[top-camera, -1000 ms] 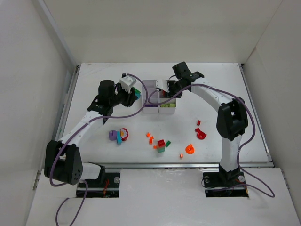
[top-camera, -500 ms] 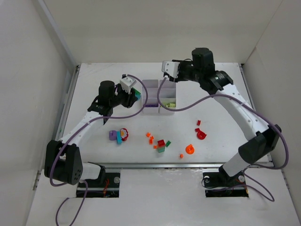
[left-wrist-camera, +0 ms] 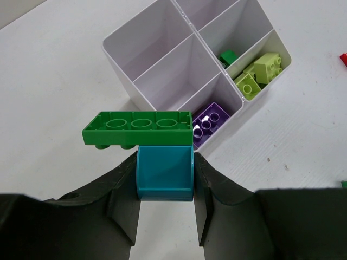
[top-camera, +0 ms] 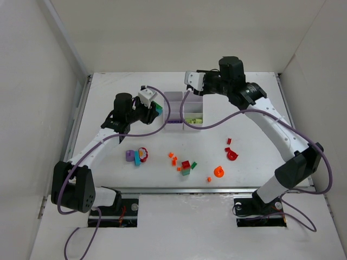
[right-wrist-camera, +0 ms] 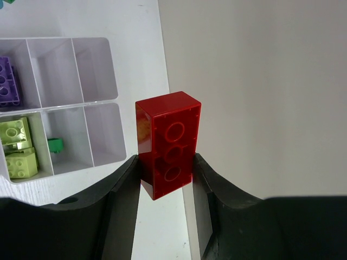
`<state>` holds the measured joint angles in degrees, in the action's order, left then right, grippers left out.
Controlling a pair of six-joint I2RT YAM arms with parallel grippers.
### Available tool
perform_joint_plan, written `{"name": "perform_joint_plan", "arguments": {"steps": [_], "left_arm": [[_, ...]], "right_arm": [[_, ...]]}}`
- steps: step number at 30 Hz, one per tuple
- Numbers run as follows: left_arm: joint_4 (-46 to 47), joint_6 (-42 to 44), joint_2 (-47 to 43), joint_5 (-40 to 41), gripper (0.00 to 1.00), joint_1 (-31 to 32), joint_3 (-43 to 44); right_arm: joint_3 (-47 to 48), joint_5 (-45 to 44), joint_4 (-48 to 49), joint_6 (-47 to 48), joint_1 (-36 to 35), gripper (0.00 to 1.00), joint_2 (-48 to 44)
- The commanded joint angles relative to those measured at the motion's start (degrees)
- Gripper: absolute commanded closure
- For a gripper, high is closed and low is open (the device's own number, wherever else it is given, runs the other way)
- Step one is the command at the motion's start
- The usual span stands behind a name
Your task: Sort the legos into containers by color
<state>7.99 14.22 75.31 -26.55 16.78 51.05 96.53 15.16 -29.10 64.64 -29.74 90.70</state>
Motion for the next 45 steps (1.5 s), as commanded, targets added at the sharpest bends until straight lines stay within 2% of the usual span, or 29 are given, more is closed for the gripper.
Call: {"name": "perform_joint_plan", "arguments": {"steps": [1,19,24,29,34,39,45], "left_arm": [[2.0,-0.8,-0.9,-1.2,1.00,-0.2,0.1],[2.0,-1.3,-0.9,-1.8,1.00,-0.2,0.1],[2.0,-1.9,-0.9,-1.8,1.00,-0.2,-0.4],[2.0,-4.1,-0.9,3.3,1.00,-0.2,-0.4],[2.0,-6.2,-2.7,11.8,1.00,-0.2,-3.2],[4.1,-9.1,-3.3,15.4,1.00,-0.7,-5.6],[4.6,-9.6,-3.9,15.4,1.00,-0.7,-6.7]], "right_arm": [[0.1,-0.2,2.4,-0.6,-1.1,1.00,-0.5],[0.7,-0.7,2.4,-0.6,-1.1,1.00,-0.5],[0.2,2.0,4.1,-5.6,-1.6,1.00,1.8],[0.1,7.8,1.8,-7.2,-1.6,1.00,7.6],[0.7,8.3,2.5,-7.2,-1.6,1.00,13.1],[5.1,11.4,0.2,-7.2,-2.2,1.00,19.2],[8.4,10.2,0.2,-7.2,-4.0,1.00,23.5]]}}
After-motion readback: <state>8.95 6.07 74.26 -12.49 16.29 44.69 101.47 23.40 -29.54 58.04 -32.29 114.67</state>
